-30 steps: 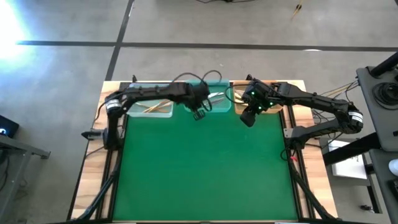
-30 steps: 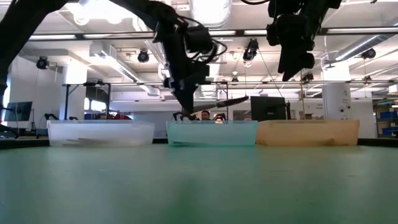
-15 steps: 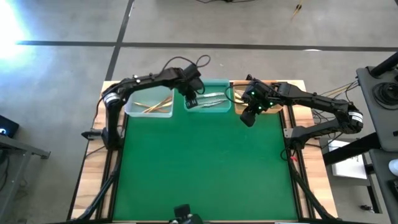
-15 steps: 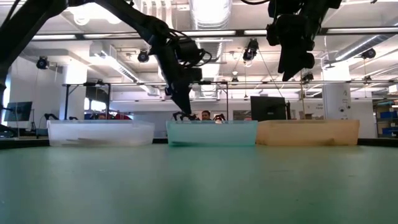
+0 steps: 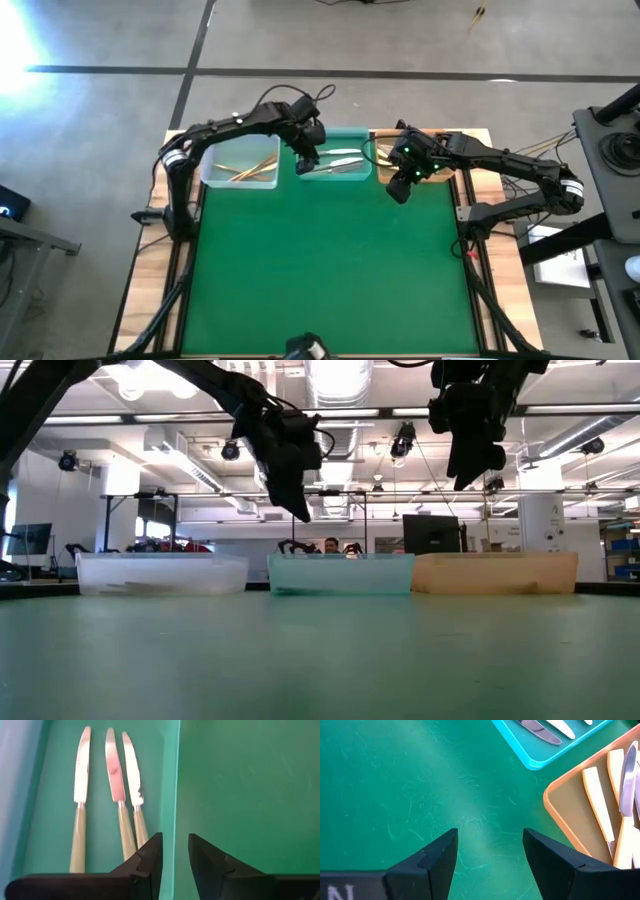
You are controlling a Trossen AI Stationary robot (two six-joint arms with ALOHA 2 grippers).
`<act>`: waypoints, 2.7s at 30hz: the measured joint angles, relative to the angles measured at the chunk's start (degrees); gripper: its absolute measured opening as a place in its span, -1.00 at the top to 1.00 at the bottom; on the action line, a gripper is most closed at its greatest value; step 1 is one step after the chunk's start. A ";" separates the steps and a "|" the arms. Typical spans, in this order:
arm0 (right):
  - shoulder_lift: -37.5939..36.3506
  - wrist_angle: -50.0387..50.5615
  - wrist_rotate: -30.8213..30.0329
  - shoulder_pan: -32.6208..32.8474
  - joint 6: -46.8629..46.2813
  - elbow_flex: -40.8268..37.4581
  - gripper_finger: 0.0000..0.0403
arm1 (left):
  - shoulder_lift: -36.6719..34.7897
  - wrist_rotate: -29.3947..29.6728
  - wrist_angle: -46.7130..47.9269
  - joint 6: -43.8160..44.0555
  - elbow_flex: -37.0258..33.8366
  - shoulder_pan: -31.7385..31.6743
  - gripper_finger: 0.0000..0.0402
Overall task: Sort silverware by color (type)
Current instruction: Return to Home Position
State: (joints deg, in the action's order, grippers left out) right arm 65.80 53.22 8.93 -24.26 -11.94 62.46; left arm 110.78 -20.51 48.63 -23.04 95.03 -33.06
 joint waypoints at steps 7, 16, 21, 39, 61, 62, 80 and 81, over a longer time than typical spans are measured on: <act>-0.01 -0.01 0.00 0.01 0.00 0.02 -0.07 | -8.56 -0.02 0.95 -0.89 -6.06 -1.95 0.63; 0.00 -0.04 0.00 -0.01 0.00 0.01 -0.07 | -32.73 0.59 -28.01 5.98 -37.17 -6.09 0.63; 0.00 -0.05 0.00 0.01 0.01 0.01 -0.07 | -45.32 3.58 -49.79 11.12 -53.51 -8.70 0.63; 0.00 -0.14 0.01 0.00 0.00 0.01 -0.07 | -63.46 28.57 -93.25 32.60 -90.10 -9.07 0.63; 0.00 0.08 0.45 -0.01 2.39 0.03 -0.07 | -63.36 28.55 -95.45 32.60 -93.32 -8.87 0.62; -0.02 1.13 2.34 -0.01 8.19 0.04 -0.07 | -64.47 28.58 -95.63 32.60 -93.43 -8.87 0.62; -0.02 3.25 10.52 0.01 80.48 0.04 -0.07 | -85.23 28.54 -93.59 32.60 -94.05 -8.78 0.63; -0.02 3.25 10.52 0.01 80.44 0.04 -0.07 | -85.54 28.52 -93.60 32.60 -94.05 -8.78 0.63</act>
State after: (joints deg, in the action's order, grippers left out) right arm 65.78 56.47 19.45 -24.25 68.49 62.50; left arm 25.24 8.01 -44.97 9.56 0.97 -41.85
